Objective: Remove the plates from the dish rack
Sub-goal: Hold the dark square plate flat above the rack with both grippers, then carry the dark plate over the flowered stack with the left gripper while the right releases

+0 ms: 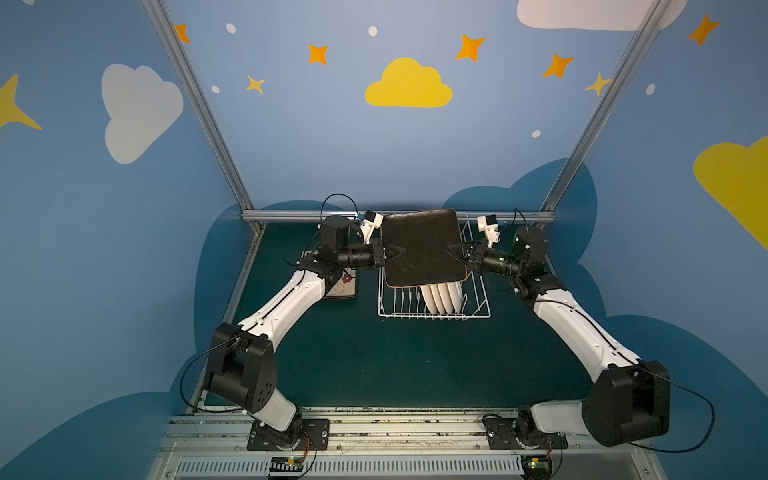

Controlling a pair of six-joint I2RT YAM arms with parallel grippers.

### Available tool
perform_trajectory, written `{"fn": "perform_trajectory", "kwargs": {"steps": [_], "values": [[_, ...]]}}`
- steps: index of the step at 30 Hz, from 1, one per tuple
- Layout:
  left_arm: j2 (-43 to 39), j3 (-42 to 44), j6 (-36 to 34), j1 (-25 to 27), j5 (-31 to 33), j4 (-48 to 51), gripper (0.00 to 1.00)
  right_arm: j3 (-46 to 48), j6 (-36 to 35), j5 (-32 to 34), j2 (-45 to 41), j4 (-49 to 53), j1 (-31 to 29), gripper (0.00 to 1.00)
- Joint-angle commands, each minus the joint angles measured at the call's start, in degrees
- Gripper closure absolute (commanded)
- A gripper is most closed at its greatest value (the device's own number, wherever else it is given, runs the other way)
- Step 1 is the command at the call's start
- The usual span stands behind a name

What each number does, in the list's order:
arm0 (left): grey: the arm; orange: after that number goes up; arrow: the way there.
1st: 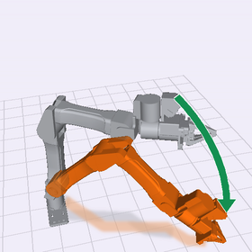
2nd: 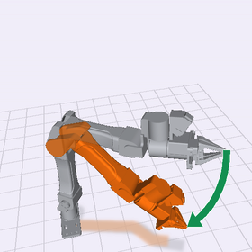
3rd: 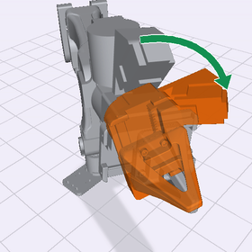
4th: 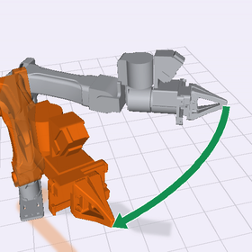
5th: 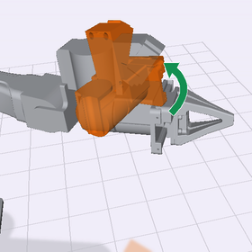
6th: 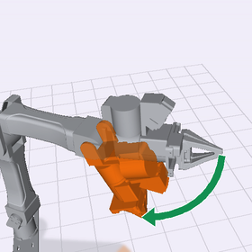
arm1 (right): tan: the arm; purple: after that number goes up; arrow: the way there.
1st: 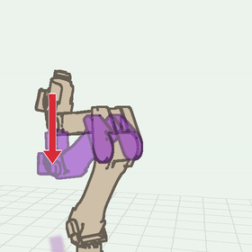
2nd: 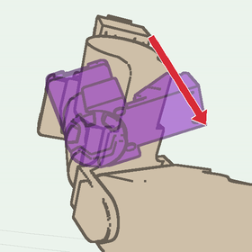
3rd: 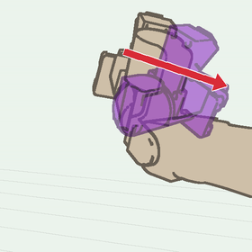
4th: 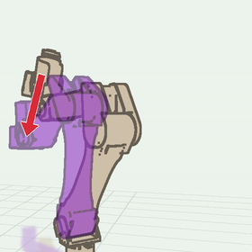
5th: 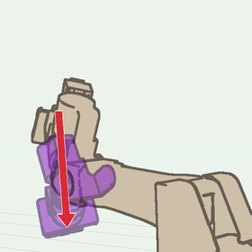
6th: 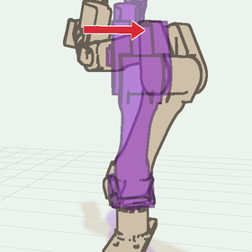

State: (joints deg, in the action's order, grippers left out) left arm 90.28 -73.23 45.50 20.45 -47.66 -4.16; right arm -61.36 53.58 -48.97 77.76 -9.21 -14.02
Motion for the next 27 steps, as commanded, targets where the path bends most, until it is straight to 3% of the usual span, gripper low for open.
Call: {"fn": "perform_trajectory", "kwargs": {"steps": [1, 10, 13, 14, 16, 19, 27], "values": [[0.2, -2.0, -2.9, 0.8, -0.2, -1.8, 0.96, -0.9, 0.1, -1.0, -2.5, -4.4, -0.4, 1.00], [0.0, -3.4, -3.4, 0.8, 1.1, 0.1, 0.97, -1.4, -2.1, -1.1, -2.7, -0.7, -0.4, 1.00], [-0.5, -4.0, -3.6, 0.8, 1.8, 0.4, 0.97, -1.8, -2.8, -0.7, -2.8, 0.5, -0.3, 0.96], [-0.6, -4.2, -3.8, 0.8, 1.9, 0.6, 0.97, -1.9, -2.8, -0.6, -2.7, 0.8, -0.4, 0.92], [-0.9, -4.8, -4.2, 0.7, 2.3, 1.0, 0.97, -2.4, -3.3, -0.3, -2.7, 2.1, -0.3, 0.73], [-1.8, -5.1, -4.4, 0.6, 3.3, 0.9, 0.97, -3.0, -5.5, 0.4, -3.0, 4.7, -0.3, 0.60], [-1.5, -7.5, -4.9, -0.4, 2.4, 2.5, 0.97, -1.7, -14.1, 6.8, -7.6, 8.8, -0.3, 0.36]]}}
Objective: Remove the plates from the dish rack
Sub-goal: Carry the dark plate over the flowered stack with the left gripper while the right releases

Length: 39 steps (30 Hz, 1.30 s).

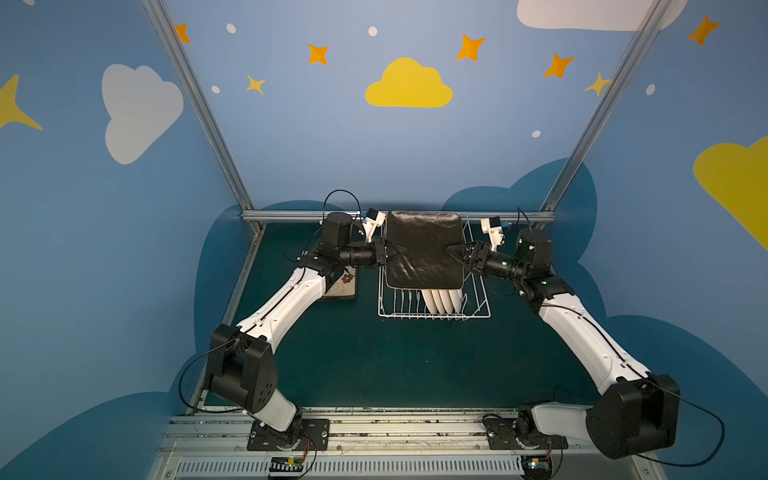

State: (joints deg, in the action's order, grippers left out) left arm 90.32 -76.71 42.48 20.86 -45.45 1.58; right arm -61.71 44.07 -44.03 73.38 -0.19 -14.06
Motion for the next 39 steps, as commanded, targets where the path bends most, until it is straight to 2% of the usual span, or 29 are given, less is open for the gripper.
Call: {"fn": "perform_trajectory", "kwargs": {"steps": [1, 4, 5, 11, 19, 26, 33, 39], "values": [[-1.4, -4.6, -2.2, -1.0, 0.1, -2.6, 0.97, -1.0, -5.2, 3.1, -4.0, 0.1, -0.3, 0.32], [-1.6, -5.8, -2.6, -1.4, 0.4, -1.6, 0.97, -0.8, -7.5, 6.3, -6.0, 3.1, -0.2, 0.15], [-1.7, -6.0, -2.7, -1.6, 0.5, -1.6, 0.97, -0.9, -8.3, 7.1, -6.5, 4.1, -0.2, 0.13], [-3.2, -8.6, -5.9, -3.8, 1.0, 3.7, 0.97, -1.6, -15.4, 10.0, -8.6, 10.0, -0.3, 0.12], [-6.1, -16.7, -17.4, -8.8, 3.4, 21.2, 0.97, -4.5, -28.6, 11.4, -10.2, 18.9, -2.1, 0.12], [-7.9, -22.1, -23.9, -14.5, 2.7, 31.3, 0.97, -5.7, -33.9, 13.2, -10.1, 21.6, -5.6, 0.12], [-5.6, -28.2, -34.3, -20.7, 2.0, 46.2, 0.97, -7.3, -37.7, 15.1, -8.9, 23.2, -9.4, 0.12], [-3.5, -27.2, -35.9, -27.8, 2.1, 49.1, 0.97, -8.8, -38.7, 14.7, -6.8, 25.6, -10.9, 0.12]]}}
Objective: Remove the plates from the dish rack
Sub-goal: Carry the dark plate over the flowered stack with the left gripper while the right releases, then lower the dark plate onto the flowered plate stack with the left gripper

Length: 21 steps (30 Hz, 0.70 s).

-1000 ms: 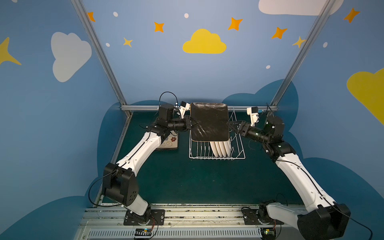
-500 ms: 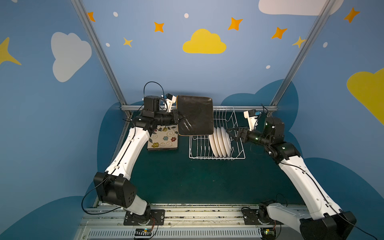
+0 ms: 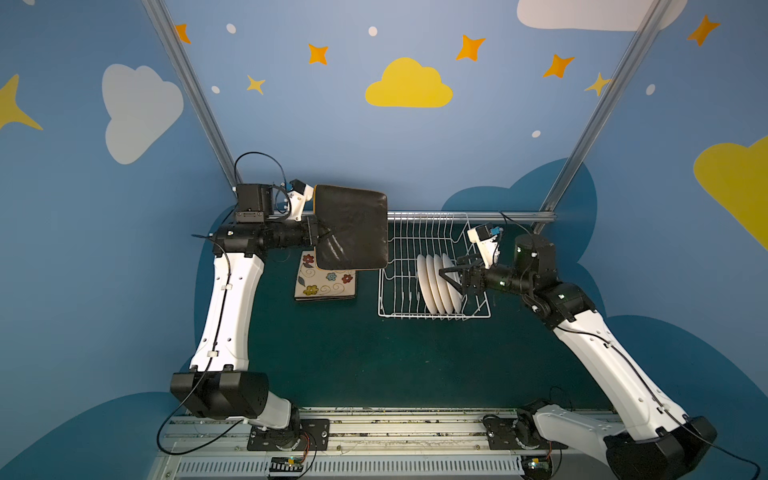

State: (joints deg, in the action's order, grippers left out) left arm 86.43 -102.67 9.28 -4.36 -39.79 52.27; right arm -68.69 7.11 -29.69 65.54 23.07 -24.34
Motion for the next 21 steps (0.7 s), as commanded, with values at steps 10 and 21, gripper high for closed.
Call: {"fn": "perform_trajectory", "kwargs": {"steps": [10, 21], "values": [[6.1, 3.8, -9.9, -8.3, -4.5, -2.0, 0.97, -1.7, -1.5, 2.0, 3.5, 0.8, -4.4, 0.12], [17.2, 2.1, -19.1, -11.3, -5.5, 3.7, 0.97, -3.6, -1.0, 3.8, 6.2, 1.7, -7.5, 0.12]]}}
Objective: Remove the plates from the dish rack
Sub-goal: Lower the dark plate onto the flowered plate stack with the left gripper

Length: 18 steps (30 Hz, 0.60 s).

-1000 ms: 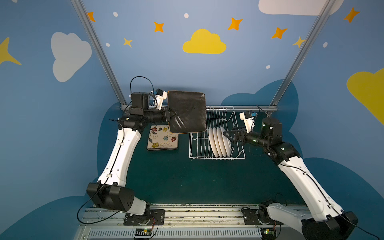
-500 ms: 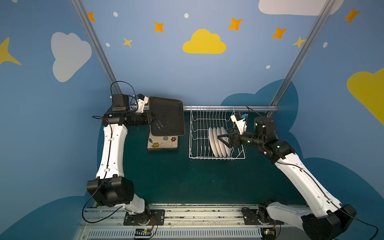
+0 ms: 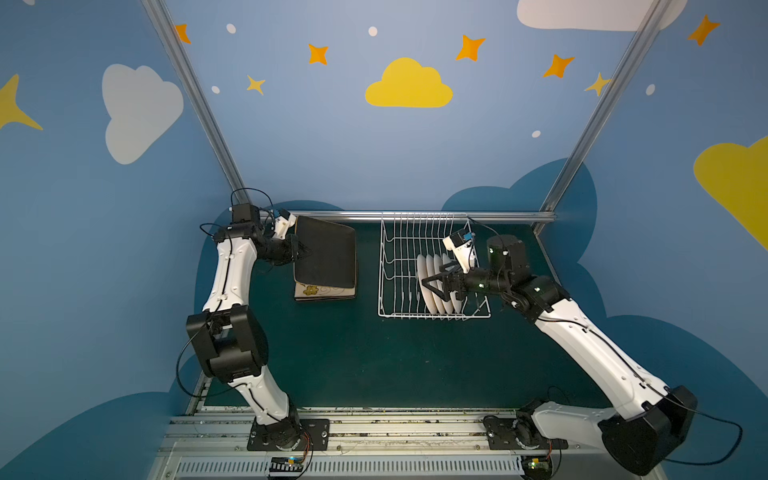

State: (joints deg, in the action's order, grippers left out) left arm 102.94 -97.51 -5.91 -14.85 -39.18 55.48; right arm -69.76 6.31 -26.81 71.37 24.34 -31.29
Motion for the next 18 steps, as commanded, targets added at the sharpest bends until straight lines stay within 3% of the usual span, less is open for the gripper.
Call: {"fn": "perform_trajectory", "kwargs": {"steps": [1, 18], "values": [[1.8, -3.4, -4.3, -1.1, -6.3, 1.0, 0.97, -2.6, -0.2, 1.1, 0.3, 0.4, -0.7, 0.12], [18.7, -13.8, -5.6, -2.0, -12.2, 4.0, 0.97, -6.4, -1.8, 3.3, 4.4, 3.6, -2.8, 0.12]]}}
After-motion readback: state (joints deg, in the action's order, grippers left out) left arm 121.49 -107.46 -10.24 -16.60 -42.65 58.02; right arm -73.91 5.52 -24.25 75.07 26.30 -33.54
